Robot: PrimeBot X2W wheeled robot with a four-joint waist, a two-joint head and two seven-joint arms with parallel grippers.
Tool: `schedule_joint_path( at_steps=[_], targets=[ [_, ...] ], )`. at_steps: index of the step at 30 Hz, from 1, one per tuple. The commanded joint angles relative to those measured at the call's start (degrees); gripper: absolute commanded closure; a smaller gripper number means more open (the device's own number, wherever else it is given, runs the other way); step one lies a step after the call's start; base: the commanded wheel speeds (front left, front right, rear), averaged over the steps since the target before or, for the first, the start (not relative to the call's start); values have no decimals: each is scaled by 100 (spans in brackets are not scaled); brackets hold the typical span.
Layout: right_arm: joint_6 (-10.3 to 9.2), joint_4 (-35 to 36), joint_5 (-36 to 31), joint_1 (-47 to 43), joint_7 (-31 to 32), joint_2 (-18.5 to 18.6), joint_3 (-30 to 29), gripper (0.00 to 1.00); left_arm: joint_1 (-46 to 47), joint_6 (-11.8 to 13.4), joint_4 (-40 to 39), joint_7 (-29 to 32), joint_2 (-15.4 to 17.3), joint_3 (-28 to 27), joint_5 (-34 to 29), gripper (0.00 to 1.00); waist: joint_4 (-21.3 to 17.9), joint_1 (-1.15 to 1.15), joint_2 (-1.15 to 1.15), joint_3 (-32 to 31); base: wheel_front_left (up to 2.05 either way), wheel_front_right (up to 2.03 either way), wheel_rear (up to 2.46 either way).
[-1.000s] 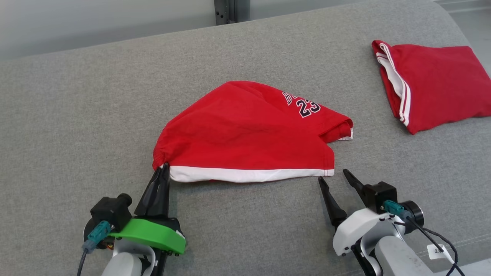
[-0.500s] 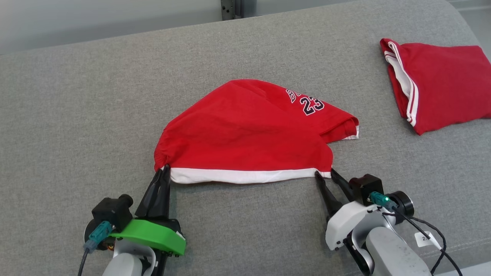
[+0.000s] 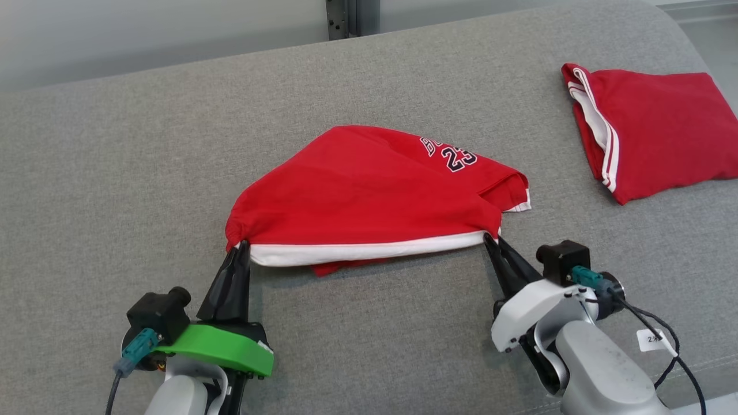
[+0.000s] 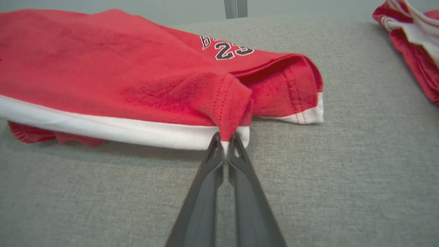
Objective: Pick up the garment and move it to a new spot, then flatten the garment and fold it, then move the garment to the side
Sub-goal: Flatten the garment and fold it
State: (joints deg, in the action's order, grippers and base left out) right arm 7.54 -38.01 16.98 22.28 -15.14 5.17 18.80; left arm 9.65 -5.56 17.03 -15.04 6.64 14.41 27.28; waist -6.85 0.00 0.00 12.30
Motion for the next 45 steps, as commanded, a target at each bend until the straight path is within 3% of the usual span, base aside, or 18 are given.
schedule_joint_path(
  at_steps=[1,9,17,25,30,37,45],
  targets=[
    [-11,185,94,-7,1,71,-29,100,33,-26,-73,-16,15,-49,32,100,-25,0,0,-92,0,0,0],
    [-10,1697,1040,-215,1,491,-100,100,-18,-114,-824,172,11,-108,610,100,-61,0,0,-516,0,0,0],
    [-10,3470,1522,-343,214,919,-571,100,122,-131,-2403,1028,266,-180,1356,100,-54,0,0,-965,0,0,0],
    [-9,5142,1840,-286,897,860,-1137,100,740,123,-3905,2261,674,-190,1668,100,-46,0,0,-1285,0,0,0],
    [-8,5783,1854,-99,1336,796,-1549,100,1231,297,-4286,2951,860,-109,1771,100,-40,0,0,-1225,0,0,0],
    [-6,5607,1832,585,1792,653,-1622,100,2134,454,-3684,3587,1009,-173,1906,100,-63,0,0,-625,0,0,0],
    [-6,3774,1179,2920,1490,318,-1399,100,4355,421,-1771,3567,1114,-258,1349,100,-204,0,0,590,0,0,0]
  ],
)
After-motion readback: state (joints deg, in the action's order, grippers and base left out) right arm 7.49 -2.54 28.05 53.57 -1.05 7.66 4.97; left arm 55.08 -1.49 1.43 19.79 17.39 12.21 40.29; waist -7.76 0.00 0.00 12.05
